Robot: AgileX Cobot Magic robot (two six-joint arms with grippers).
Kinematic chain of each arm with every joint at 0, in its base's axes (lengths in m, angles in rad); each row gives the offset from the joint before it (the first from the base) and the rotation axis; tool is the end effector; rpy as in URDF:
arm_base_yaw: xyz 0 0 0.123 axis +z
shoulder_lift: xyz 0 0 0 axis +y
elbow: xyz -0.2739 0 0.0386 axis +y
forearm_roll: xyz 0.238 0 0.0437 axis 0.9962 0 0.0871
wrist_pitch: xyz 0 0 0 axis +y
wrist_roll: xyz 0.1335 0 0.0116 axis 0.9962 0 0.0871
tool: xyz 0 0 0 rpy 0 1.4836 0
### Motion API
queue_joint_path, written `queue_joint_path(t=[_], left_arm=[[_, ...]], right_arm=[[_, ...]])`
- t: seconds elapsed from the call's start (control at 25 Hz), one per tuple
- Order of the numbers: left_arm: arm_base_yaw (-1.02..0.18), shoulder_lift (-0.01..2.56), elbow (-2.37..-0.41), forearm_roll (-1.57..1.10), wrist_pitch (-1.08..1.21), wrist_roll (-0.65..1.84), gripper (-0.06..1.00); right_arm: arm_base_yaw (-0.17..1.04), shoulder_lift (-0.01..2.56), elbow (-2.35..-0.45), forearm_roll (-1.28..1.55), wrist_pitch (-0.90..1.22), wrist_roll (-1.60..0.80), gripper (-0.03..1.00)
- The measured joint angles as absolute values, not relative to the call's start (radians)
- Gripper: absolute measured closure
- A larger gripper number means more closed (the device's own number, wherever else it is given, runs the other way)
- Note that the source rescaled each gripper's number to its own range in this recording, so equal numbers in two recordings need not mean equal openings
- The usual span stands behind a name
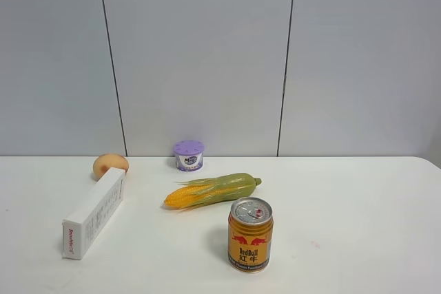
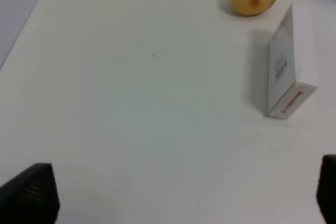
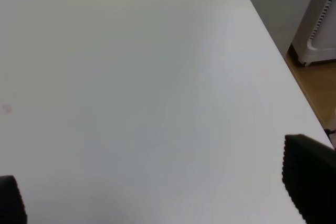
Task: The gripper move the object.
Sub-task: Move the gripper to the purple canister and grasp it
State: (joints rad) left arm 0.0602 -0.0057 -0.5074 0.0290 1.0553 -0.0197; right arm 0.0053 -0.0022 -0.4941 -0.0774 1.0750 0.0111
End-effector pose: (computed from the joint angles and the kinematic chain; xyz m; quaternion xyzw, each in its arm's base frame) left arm 0.0318 0.0053 0.2560 -0.0345 0.8476 0.0252 0.5289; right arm 0.0325 -0.0089 0.2497 0.0042 0.8572 -0.0344 0.5137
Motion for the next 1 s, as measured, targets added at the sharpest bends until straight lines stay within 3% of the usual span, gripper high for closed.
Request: queue_joint_path(t=[1.0], left_arm=[[0.06, -0.006, -0.507, 0.029, 1.055, -0.02, -0.06]], right_arm=[[0.005, -0.002, -0.494, -0.077, 1.075, 0.011, -0.03]])
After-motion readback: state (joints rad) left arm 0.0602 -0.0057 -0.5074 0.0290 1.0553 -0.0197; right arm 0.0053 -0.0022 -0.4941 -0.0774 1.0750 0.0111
